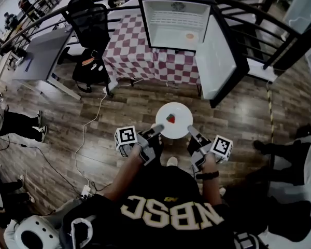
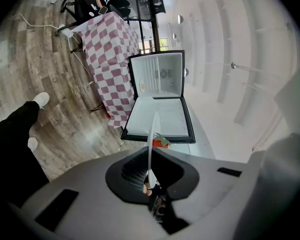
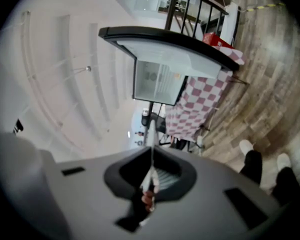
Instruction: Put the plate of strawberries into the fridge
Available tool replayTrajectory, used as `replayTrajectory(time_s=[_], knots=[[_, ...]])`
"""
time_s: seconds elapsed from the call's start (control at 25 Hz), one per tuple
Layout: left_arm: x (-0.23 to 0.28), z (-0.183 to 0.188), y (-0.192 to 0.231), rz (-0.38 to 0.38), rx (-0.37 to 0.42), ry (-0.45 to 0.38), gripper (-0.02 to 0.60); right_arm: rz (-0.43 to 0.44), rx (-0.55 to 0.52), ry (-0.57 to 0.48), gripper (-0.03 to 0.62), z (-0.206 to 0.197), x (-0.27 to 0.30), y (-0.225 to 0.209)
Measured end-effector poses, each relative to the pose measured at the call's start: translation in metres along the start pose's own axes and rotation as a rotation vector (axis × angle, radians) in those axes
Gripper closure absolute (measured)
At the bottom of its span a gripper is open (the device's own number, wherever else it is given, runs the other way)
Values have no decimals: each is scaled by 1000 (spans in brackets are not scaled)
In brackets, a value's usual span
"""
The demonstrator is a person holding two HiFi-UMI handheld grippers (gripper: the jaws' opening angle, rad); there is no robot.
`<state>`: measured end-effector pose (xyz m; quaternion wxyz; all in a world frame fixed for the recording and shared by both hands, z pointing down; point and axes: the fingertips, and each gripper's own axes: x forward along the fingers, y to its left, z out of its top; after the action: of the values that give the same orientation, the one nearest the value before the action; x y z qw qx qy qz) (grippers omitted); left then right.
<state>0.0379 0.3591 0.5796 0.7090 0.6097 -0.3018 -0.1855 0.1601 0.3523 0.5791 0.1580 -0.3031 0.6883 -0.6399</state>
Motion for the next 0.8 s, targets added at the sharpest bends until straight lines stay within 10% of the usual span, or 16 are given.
replayTrajectory(time_s=[0.8], knots=[[141, 282, -59, -49, 50, 57, 555, -36, -32, -76, 565, 194, 239, 28]])
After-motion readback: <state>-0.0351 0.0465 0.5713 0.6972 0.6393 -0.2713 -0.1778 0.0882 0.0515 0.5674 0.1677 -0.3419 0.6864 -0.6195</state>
